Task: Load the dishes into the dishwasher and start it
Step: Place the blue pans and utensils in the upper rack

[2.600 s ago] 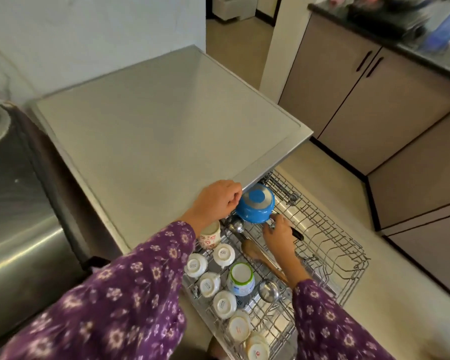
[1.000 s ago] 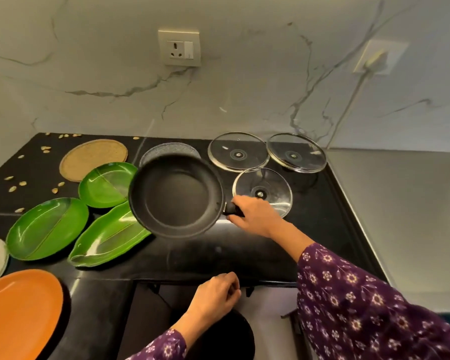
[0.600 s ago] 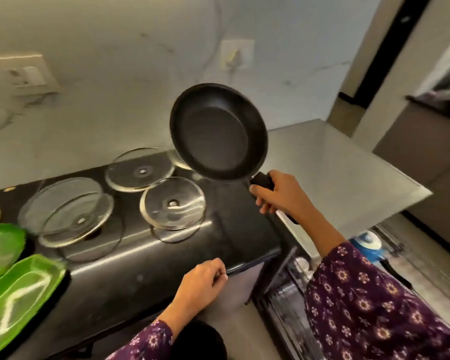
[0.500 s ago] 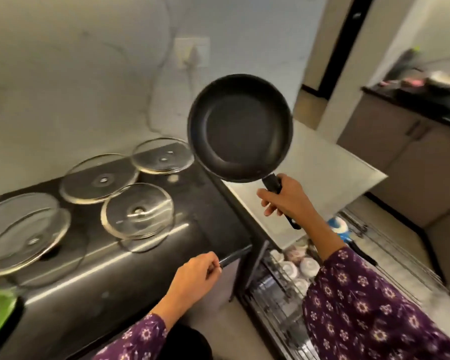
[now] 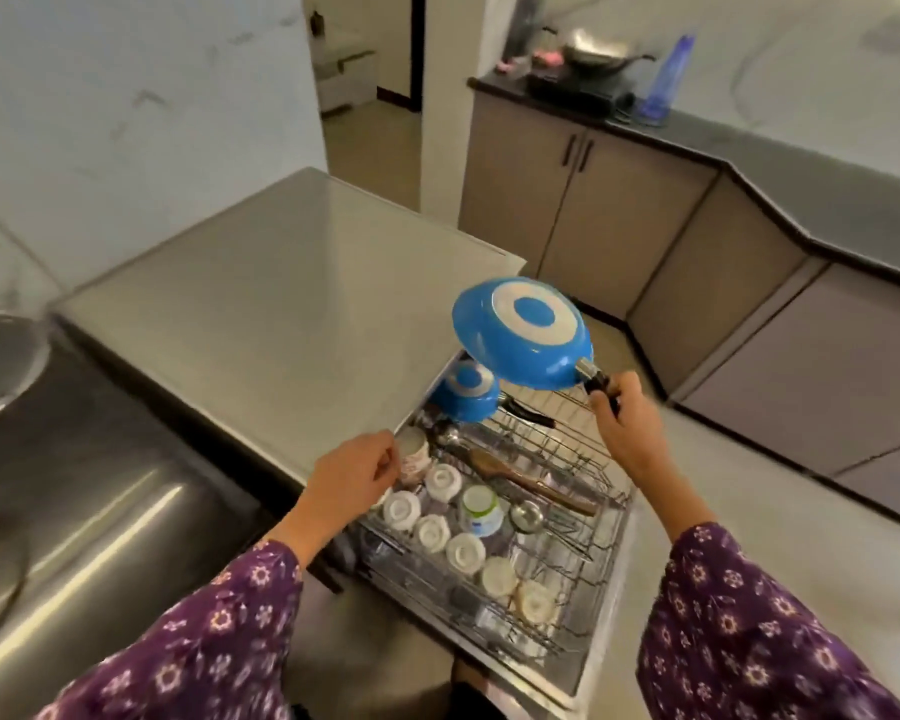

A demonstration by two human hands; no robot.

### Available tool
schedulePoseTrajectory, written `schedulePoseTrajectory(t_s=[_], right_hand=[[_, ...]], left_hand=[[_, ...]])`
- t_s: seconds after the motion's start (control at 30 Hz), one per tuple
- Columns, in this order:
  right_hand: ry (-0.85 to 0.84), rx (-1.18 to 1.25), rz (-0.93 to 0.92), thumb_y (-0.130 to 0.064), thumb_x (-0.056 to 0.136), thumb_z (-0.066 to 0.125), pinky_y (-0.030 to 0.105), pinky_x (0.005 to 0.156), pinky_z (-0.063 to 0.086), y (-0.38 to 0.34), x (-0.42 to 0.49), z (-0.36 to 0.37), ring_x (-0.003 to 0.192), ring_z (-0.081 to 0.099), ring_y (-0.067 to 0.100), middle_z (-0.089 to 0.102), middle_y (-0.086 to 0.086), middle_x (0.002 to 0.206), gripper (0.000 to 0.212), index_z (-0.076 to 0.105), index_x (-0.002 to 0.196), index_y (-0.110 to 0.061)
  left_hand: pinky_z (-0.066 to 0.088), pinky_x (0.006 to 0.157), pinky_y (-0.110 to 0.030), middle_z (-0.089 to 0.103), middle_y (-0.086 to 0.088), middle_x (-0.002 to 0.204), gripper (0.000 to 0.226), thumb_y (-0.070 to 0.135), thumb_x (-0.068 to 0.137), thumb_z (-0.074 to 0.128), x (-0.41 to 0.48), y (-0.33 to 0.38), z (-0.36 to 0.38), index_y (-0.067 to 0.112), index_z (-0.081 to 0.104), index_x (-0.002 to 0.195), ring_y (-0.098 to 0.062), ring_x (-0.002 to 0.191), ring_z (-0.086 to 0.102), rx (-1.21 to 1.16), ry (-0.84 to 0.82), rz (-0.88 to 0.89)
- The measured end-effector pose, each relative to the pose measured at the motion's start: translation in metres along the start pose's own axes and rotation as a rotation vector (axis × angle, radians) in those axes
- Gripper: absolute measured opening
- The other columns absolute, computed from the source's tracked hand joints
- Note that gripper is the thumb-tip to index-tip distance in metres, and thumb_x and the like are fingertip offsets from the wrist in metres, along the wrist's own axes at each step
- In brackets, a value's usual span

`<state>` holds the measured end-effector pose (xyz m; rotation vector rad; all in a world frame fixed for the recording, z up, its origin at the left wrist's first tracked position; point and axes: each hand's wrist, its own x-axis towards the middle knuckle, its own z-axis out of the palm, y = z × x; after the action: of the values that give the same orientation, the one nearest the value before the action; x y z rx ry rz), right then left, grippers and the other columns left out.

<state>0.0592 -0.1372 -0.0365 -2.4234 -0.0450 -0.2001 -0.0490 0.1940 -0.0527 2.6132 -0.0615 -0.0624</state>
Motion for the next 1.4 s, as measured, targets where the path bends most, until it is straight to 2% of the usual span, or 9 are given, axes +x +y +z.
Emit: schedulePoseTrajectory(t_s=[0.1, 0.23, 0.37, 0.5, 0.6, 0.7, 0.9, 1.17, 1.4], right_hand=[[-0.018, -0.027, 0.068, -0.022, 0.094, 0.052, 0.026, 0.049, 0.037, 0.057, -0.001, 0.006, 0.059, 0.053, 0.014, 0.055, -0.006, 0.076, 0.016, 0.037, 0.099, -0.022], [-0.124, -0.073, 0.201, -0.018, 0.095, 0.051, 0.036, 0.065, 0.050, 0.110, 0.002, 0.031, 0.074, 0.060, 0.023, 0.061, 0.005, 0.095, 0.034, 0.039, 0.126, -0.011], [-0.179, -0.052, 0.321, -0.016, 0.096, 0.049, 0.029, 0.072, 0.041, 0.136, 0.014, 0.069, 0.085, 0.057, 0.021, 0.062, 0.011, 0.106, 0.028, 0.048, 0.124, -0.008], [-0.274, -0.012, 0.394, -0.018, 0.098, 0.046, 0.035, 0.072, 0.050, 0.151, 0.035, 0.098, 0.084, 0.059, 0.022, 0.060, 0.012, 0.106, 0.026, 0.045, 0.123, -0.010], [-0.321, -0.050, 0.335, -0.015, 0.097, 0.046, 0.034, 0.075, 0.048, 0.167, 0.046, 0.112, 0.087, 0.057, 0.022, 0.058, 0.011, 0.109, 0.026, 0.044, 0.123, -0.009], [-0.370, -0.079, 0.270, -0.012, 0.097, 0.046, 0.033, 0.078, 0.046, 0.184, 0.054, 0.123, 0.091, 0.055, 0.021, 0.057, 0.011, 0.113, 0.031, 0.043, 0.127, -0.010], [-0.353, -0.030, 0.227, -0.009, 0.096, 0.047, 0.038, 0.086, 0.046, 0.199, 0.054, 0.143, 0.099, 0.055, 0.025, 0.055, 0.013, 0.115, 0.027, 0.044, 0.123, -0.007], [-0.206, 0.093, 0.405, -0.007, 0.095, 0.048, 0.043, 0.095, 0.047, 0.197, 0.011, 0.167, 0.106, 0.054, 0.024, 0.055, 0.011, 0.117, 0.033, 0.044, 0.127, -0.006], [-0.185, 0.042, 0.418, -0.007, 0.096, 0.047, 0.042, 0.097, 0.045, 0.207, 0.004, 0.167, 0.108, 0.053, 0.022, 0.055, 0.010, 0.119, 0.034, 0.044, 0.129, -0.008]], left_hand=[[0.042, 0.060, -0.027, 0.060, 0.009, 0.084, 0.009, 0.032, 0.093, 0.054, 0.036, 0.009, 0.011, 0.024, 0.054, 0.092, -0.011, 0.074, 0.057, 0.063, -0.001, 0.072], [0.048, 0.062, -0.032, 0.058, 0.006, 0.082, 0.009, 0.028, 0.093, 0.052, 0.072, 0.012, 0.026, 0.021, 0.055, 0.092, -0.013, 0.071, 0.055, 0.092, -0.043, 0.193], [0.042, 0.062, -0.024, 0.053, 0.008, 0.080, 0.011, 0.026, 0.095, 0.049, 0.100, 0.001, 0.046, 0.018, 0.055, 0.091, -0.010, 0.071, 0.051, 0.147, -0.129, 0.325], [0.034, 0.064, -0.012, 0.051, 0.015, 0.075, 0.019, 0.031, 0.093, 0.041, 0.112, -0.011, 0.059, 0.023, 0.054, 0.082, 0.003, 0.065, 0.037, 0.212, -0.118, 0.490], [0.033, 0.071, -0.016, 0.053, 0.013, 0.076, 0.016, 0.029, 0.089, 0.045, 0.116, -0.013, 0.064, 0.022, 0.056, 0.079, 0.001, 0.069, 0.036, 0.219, -0.084, 0.587], [0.030, 0.068, -0.015, 0.047, 0.015, 0.076, 0.015, 0.029, 0.092, 0.046, 0.118, -0.019, 0.067, 0.023, 0.051, 0.080, 0.003, 0.070, 0.029, 0.158, -0.107, 0.534], [0.040, 0.066, -0.021, 0.056, 0.010, 0.076, 0.020, 0.031, 0.092, 0.046, 0.117, -0.023, 0.069, 0.020, 0.058, 0.081, -0.009, 0.067, 0.050, 0.167, -0.153, 0.467], [0.047, 0.060, -0.028, 0.055, 0.009, 0.070, 0.024, 0.030, 0.090, 0.045, 0.114, -0.016, 0.067, 0.017, 0.062, 0.078, -0.010, 0.061, 0.049, 0.146, -0.139, 0.470], [0.046, 0.061, -0.028, 0.053, 0.011, 0.069, 0.022, 0.030, 0.089, 0.046, 0.114, -0.016, 0.067, 0.019, 0.060, 0.077, -0.010, 0.061, 0.048, 0.154, -0.139, 0.471]])
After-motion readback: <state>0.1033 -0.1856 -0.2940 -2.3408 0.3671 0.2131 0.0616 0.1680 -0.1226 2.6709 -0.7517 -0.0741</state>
